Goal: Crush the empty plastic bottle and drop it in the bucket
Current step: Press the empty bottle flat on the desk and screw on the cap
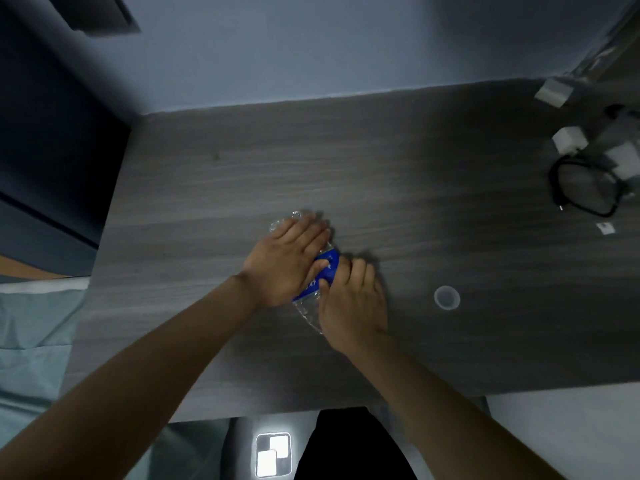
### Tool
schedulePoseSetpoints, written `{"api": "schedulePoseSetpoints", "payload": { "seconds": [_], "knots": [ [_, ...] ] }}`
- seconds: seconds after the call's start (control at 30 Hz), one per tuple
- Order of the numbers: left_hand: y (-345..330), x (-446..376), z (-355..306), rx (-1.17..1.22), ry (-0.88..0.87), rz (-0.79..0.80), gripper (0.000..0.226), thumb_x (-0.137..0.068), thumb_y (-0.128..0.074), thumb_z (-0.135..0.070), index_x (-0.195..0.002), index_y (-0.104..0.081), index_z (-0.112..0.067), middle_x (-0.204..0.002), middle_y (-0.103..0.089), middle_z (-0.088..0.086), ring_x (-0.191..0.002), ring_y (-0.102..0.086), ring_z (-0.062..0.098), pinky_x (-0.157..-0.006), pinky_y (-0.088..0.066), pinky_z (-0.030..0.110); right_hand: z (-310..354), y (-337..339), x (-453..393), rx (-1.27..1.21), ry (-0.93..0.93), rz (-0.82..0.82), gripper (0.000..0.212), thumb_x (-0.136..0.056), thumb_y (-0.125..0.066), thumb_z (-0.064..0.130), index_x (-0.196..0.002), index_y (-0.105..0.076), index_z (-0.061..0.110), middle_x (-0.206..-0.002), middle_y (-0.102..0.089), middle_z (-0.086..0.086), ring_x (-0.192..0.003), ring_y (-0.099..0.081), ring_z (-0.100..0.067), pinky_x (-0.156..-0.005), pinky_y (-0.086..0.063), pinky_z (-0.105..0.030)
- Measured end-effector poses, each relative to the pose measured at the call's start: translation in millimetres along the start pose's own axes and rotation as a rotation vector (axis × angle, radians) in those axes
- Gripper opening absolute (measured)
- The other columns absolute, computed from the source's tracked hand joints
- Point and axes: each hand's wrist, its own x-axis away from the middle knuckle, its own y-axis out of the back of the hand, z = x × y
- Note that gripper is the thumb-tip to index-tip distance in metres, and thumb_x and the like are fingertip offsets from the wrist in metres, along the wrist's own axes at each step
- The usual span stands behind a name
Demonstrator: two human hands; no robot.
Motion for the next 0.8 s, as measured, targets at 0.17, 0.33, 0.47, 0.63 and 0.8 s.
{"api": "schedulePoseSetpoints", "payload": {
  "seconds": [0.17, 0.33, 0.47, 0.63, 0.8],
  "knots": [
    [-1.1, -2.9, 3.7, -0.024, -0.055, 0.018, 0.060, -0.092, -0.005, -0.044, -0.142, -0.008, -0.011, -0.155, -0.016, 0.009, -0.144, 0.000, 0.021, -0.113, 0.012, 0.043, 0.1, -1.2, 0.5, 0.035, 0.007, 0.022, 0.050, -0.093, -0.031, 0.037, -0.132, -0.028, 0.005, -0.127, -0.043, -0.014, -0.109, -0.043, -0.025, -0.090, -0.041, -0.035],
    [-21.3, -4.7, 4.5, 0.172, -0.012, 0.025, 0.057, -0.090, -0.002, -0.048, -0.137, 0.014, -0.020, -0.148, 0.017, -0.002, -0.133, 0.034, 0.011, -0.111, 0.022, 0.033, 0.7, -7.7, -0.4, 0.065, 0.011, 0.001, 0.053, -0.093, -0.030, 0.039, -0.132, -0.030, 0.004, -0.125, -0.046, -0.013, -0.107, -0.044, -0.025, -0.087, -0.043, -0.035],
    [-15.8, -4.9, 8.5, 0.279, -0.041, 0.068, 0.058, -0.088, 0.000, -0.053, -0.135, 0.017, -0.026, -0.147, 0.020, -0.008, -0.128, 0.040, 0.000, -0.103, 0.034, 0.013, -2.4, -3.4, -0.5, 0.008, -0.007, 0.006, 0.052, -0.093, -0.028, 0.042, -0.132, -0.028, 0.008, -0.127, -0.043, -0.011, -0.109, -0.044, -0.022, -0.084, -0.046, -0.032],
    [-17.8, -1.9, 4.5, 0.106, -0.042, 0.024, 0.060, -0.090, -0.001, -0.049, -0.138, 0.013, -0.016, -0.149, 0.014, 0.002, -0.134, 0.030, 0.015, -0.108, 0.024, 0.038, -1.5, -5.1, -2.7, 0.041, -0.020, -0.002, 0.052, -0.093, -0.028, 0.042, -0.132, -0.028, 0.008, -0.126, -0.044, -0.012, -0.108, -0.044, -0.023, -0.079, -0.046, -0.031],
    [-15.1, -2.2, 2.5, 0.160, -0.020, 0.045, 0.058, -0.090, -0.003, -0.048, -0.137, 0.016, -0.020, -0.148, 0.018, -0.003, -0.131, 0.036, 0.012, -0.104, 0.030, 0.036, -1.2, -4.1, -1.9, -0.003, -0.032, -0.001, 0.053, -0.092, -0.030, 0.045, -0.132, -0.027, 0.011, -0.129, -0.043, -0.009, -0.112, -0.044, -0.020, -0.083, -0.045, -0.028]
  ]
}}
